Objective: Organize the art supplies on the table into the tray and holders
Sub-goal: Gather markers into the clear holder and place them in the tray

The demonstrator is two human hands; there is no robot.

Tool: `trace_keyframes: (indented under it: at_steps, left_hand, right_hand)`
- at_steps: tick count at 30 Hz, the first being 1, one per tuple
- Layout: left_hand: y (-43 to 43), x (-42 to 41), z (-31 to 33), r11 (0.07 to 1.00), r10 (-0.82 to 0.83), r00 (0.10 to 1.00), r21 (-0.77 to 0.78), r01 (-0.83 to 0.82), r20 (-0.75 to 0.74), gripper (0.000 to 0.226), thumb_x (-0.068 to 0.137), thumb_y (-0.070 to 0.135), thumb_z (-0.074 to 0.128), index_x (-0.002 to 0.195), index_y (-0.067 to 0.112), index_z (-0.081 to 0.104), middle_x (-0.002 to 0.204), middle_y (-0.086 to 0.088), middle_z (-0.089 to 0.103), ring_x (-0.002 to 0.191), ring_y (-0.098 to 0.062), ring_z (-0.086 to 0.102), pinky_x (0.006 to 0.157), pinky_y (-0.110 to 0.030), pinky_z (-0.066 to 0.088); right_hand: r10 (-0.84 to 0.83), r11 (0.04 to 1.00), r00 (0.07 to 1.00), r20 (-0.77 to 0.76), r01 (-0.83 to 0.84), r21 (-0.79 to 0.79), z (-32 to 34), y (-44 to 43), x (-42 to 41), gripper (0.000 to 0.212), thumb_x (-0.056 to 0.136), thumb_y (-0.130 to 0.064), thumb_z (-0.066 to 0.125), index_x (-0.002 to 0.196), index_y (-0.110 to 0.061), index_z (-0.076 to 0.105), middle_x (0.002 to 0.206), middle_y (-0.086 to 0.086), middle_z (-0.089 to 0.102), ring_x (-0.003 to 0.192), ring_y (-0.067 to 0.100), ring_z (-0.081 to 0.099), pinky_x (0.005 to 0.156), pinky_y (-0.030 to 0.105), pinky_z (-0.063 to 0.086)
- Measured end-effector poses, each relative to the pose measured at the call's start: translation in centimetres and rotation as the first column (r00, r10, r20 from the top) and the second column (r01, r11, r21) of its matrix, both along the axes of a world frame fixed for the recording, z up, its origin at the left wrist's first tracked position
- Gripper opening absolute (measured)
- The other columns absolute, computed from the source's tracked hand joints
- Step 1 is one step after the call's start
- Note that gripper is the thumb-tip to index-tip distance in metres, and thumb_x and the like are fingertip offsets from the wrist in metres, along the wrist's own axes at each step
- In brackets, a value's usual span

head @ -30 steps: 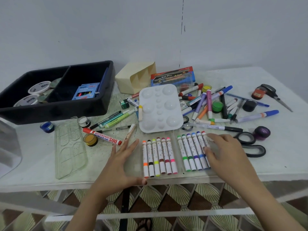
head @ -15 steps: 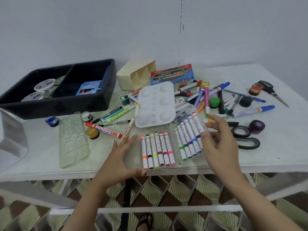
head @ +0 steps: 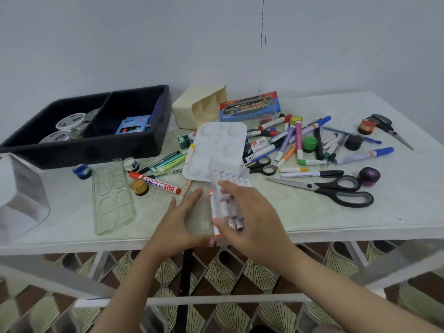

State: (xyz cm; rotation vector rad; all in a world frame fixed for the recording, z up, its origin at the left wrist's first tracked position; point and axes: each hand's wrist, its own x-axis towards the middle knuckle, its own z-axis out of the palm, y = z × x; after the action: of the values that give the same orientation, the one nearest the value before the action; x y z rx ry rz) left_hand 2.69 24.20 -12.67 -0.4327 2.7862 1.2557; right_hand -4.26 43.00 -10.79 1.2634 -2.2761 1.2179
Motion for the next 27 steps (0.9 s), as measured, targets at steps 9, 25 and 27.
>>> trace_keyframes:
  at_steps: [9, 25, 27]
  left_hand:
    - [-1.9, -0.1, -0.4, 0.960, -0.018, 0.996, 0.277, 0.043, -0.092, 0.079, 0.067, 0.017, 0.055, 0.136, 0.049, 0.032, 0.136, 0.032, 0.042, 0.137, 0.001, 0.027, 0.114, -0.046, 0.026]
    - [-2.1, -4.1, 1.2, 0.992, -0.113, 0.964, -0.088, 0.095, -0.241, 0.042, 0.097, 0.020, 0.046, 0.139, 0.025, 0.042, 0.137, 0.006, 0.049, 0.125, -0.010, 0.041, 0.099, -0.022, 0.029]
    - [-2.2, -4.4, 1.1, 0.984, -0.143, 0.957, -0.135, 0.112, -0.252, 0.042, 0.096, 0.018, 0.046, 0.137, 0.025, 0.045, 0.134, 0.005, 0.052, 0.124, -0.011, 0.043, 0.097, -0.021, 0.030]
  right_hand:
    - [-0.007, 0.982, 0.987, -0.160, 0.038, 0.187, -2.6, -0.8, 0.8, 0.052, 0.082, -0.040, 0.065, 0.126, -0.016, 0.053, 0.110, -0.005, 0.062, 0.105, 0.010, 0.052, 0.092, 0.025, 0.037]
    - [-0.090, 0.982, 0.987, -0.136, 0.111, 0.154, -3.5, -0.7, 2.8, 0.042, 0.083, -0.026, 0.060, 0.123, -0.018, 0.052, 0.117, -0.008, 0.060, 0.116, 0.007, 0.051, 0.105, 0.026, 0.029]
    - [-0.109, 0.987, 0.987, -0.121, 0.122, 0.107, -3.6, -0.2, 2.7, 0.042, 0.078, -0.021, 0.060, 0.119, -0.017, 0.054, 0.115, -0.007, 0.061, 0.114, 0.008, 0.052, 0.104, 0.027, 0.030]
